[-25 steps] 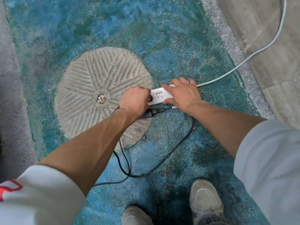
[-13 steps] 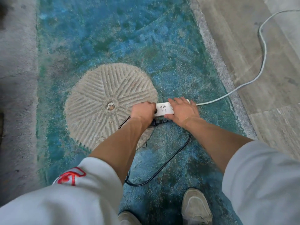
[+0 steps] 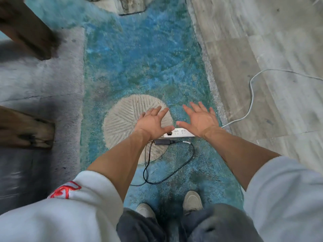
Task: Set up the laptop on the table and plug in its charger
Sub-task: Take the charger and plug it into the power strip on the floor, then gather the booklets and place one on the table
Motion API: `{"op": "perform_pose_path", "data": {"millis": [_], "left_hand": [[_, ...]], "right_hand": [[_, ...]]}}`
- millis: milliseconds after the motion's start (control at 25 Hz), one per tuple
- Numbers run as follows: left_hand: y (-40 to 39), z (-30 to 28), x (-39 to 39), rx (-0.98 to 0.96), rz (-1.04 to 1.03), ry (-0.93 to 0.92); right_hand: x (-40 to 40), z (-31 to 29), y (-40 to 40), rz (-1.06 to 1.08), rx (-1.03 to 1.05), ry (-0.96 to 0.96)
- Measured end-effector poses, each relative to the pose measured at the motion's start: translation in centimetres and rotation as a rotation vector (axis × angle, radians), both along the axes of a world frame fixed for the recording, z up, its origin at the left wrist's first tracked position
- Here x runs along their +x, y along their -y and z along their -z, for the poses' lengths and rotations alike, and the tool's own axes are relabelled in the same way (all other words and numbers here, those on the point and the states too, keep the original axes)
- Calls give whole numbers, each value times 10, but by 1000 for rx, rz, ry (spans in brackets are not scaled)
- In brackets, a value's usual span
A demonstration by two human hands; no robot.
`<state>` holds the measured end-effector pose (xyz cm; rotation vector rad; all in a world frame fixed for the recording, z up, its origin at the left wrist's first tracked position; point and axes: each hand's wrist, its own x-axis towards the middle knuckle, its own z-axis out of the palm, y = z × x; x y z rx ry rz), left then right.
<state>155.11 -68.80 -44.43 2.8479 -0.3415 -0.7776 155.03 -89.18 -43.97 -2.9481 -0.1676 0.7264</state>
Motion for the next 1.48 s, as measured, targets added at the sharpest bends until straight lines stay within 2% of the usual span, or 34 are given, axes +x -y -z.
{"op": "perform_pose_path", "data": {"millis": [280, 440, 600, 720, 920, 1120, 1480], "left_hand": [[-33, -219, -5, -63, -38, 99], [-63, -351, -10, -82, -58, 230], [-93, -459, -27, -63, -49, 338], [-118, -517, -43, -70, -148, 410], [-168, -566, -87, -10, -326, 495], [-224, -594, -148, 37, -569, 520], [-320, -596, -300, 162, -1057, 494]], "right_hand": [[0, -228, -15, -43, -18, 81], [3, -365, -33, -47, 1, 154], [-6, -472, -57, -83, 38, 261], [-4, -534, -72, -118, 46, 326], [2, -586, -101, -199, 57, 418], [-3, -597, -152, -368, 90, 427], [-29, -604, -307, -759, 213, 396]]}}
